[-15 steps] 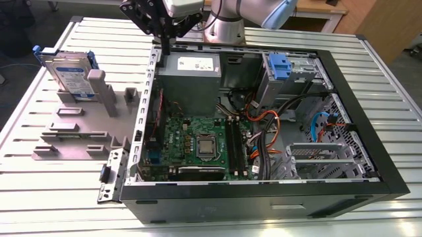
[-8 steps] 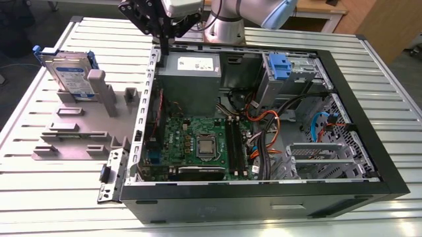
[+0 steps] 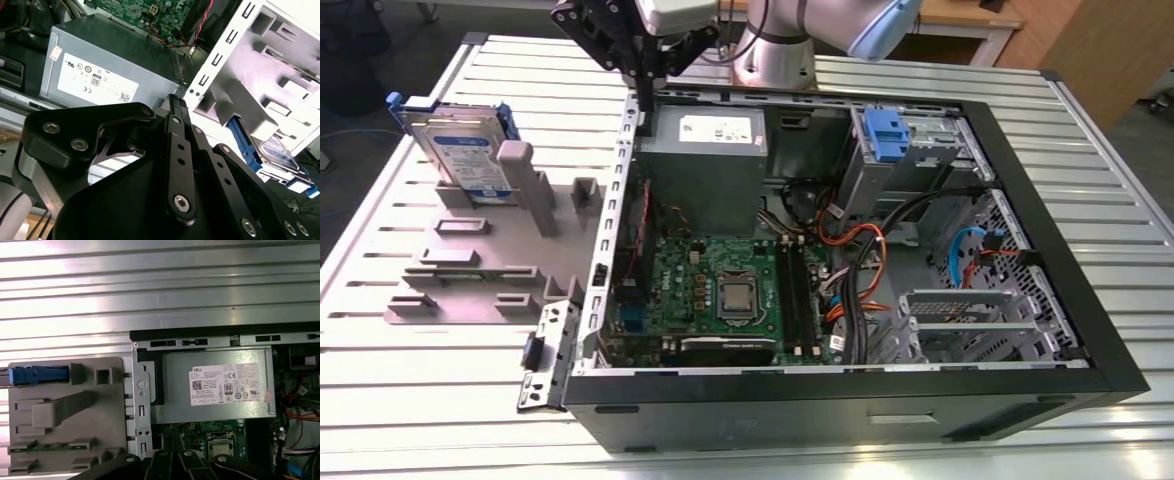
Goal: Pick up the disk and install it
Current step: 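Reach for the disk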
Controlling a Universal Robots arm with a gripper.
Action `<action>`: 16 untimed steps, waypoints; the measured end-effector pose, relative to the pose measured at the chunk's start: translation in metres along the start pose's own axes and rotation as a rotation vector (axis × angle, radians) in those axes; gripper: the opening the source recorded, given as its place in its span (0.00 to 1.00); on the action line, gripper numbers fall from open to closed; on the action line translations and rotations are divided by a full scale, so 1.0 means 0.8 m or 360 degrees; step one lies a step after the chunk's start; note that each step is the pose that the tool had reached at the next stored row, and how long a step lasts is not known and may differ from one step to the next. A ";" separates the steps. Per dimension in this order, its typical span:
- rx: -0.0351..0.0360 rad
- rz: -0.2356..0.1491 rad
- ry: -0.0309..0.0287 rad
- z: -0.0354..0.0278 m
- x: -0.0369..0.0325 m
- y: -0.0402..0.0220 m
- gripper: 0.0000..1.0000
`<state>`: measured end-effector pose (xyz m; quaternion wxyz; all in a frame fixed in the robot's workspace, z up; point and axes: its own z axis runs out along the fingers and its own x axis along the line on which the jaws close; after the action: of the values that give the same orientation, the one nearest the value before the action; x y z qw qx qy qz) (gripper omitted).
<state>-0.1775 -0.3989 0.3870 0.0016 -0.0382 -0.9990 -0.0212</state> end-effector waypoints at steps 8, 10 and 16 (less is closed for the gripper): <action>0.0000 0.0000 0.00000 0.0004 0.0079 -0.0006 0.11; 0.0000 0.0000 0.00000 0.0005 0.0097 -0.0007 0.11; 0.0000 0.0000 0.00000 0.0008 0.0153 -0.0010 0.11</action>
<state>-0.1897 -0.3988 0.3864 0.0016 -0.0382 -0.9990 -0.0212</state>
